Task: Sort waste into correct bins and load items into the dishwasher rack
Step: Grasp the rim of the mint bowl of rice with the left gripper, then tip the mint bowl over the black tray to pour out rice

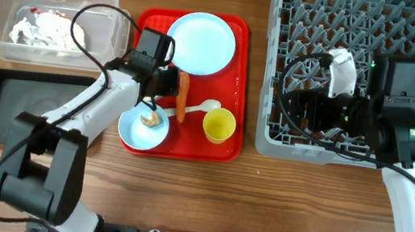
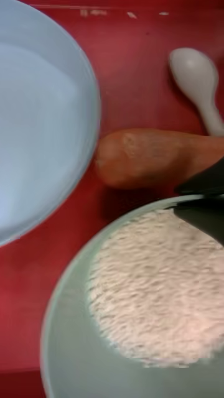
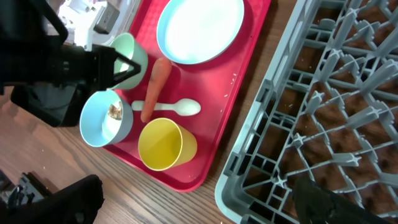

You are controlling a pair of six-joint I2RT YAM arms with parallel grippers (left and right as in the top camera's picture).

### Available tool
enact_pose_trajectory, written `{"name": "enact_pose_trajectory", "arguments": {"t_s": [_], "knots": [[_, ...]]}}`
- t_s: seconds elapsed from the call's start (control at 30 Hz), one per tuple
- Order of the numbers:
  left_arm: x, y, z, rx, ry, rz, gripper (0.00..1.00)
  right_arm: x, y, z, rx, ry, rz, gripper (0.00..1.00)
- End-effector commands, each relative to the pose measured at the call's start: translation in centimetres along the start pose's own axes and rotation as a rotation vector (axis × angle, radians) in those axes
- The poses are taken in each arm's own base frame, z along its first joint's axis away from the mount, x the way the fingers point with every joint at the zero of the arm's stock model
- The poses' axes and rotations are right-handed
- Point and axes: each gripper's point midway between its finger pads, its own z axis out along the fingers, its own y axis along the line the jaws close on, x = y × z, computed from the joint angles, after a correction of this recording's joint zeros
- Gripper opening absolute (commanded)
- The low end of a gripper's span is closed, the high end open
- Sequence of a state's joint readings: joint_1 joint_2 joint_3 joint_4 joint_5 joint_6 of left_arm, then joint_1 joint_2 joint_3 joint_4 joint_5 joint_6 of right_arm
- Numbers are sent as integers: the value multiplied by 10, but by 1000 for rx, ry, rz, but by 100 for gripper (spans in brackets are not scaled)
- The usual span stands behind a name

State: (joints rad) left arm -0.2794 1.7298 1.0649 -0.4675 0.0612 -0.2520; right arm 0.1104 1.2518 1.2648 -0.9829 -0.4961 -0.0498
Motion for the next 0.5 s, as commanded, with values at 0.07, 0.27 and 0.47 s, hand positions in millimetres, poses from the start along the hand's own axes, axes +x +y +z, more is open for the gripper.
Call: {"name": "enact_pose_trajectory", "arguments": {"t_s": [0.07,0.27,0.47], "knots": [[-14,-14,-36,30,39,-17,4,1,-1,3,0,8,8,100],[-39,-12,-61,-16,-2,-19,4,2,-1,3,0,10,8,100],[-49,10,-128,-38,50,-110,4,1,-1,3,1,9,2,99]]}}
